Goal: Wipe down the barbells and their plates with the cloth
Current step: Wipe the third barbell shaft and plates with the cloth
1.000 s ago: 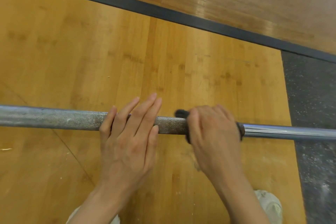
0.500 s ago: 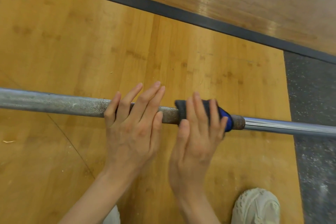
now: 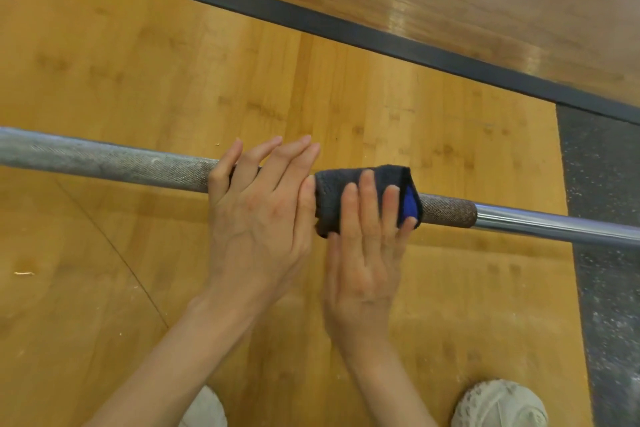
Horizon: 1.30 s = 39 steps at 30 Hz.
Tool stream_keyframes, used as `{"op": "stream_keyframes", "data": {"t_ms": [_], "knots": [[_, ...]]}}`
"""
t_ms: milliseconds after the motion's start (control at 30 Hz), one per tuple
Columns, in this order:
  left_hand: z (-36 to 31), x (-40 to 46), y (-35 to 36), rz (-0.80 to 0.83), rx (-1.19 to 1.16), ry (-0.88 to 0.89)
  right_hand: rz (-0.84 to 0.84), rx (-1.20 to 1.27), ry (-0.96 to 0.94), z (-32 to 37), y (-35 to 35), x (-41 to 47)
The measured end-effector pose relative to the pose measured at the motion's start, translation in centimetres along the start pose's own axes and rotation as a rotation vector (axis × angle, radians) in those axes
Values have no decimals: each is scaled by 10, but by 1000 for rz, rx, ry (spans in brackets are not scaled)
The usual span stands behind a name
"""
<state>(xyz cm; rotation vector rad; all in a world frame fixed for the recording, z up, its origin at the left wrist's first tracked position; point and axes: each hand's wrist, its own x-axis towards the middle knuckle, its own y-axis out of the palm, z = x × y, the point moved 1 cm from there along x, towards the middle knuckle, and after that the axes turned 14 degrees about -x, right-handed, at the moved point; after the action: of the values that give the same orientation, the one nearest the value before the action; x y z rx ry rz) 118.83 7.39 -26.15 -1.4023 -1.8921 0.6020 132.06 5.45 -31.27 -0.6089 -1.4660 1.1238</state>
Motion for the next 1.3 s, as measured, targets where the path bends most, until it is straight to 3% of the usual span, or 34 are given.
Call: {"op": "stream_keyframes", "data": {"t_ms": [167, 333, 500, 633, 700, 800, 933, 967, 1067, 1300], "knots": [[10, 10, -9, -21, -172, 10, -13, 2, 85, -10, 2, 4], [20, 20, -11, -17, -5, 12, -44, -105, -54, -11, 7, 34], [21, 26, -7, -32, 11, 16, -48, -176, -107, -10, 1, 80], [24, 30, -7, -36, -2, 19, 135, -295, 63, -5, 0, 129], [25, 31, -6, -41, -5, 26, 195, -149, 166, 8, -2, 111], [26, 32, -5, -50, -7, 41, 86, 14, 176, 30, -11, 57], [26, 31, -6, -45, -25, 38, 38, -177, 22, 13, -6, 91], [27, 29, -6, -46, -27, 40, 96, -249, 43, 11, -7, 111], [28, 28, -6, -46, -23, 51, 586, -457, 8, 7, -6, 145], [30, 25, -8, -42, -23, 76, 809, 33, -251, -25, -53, 133]]}}
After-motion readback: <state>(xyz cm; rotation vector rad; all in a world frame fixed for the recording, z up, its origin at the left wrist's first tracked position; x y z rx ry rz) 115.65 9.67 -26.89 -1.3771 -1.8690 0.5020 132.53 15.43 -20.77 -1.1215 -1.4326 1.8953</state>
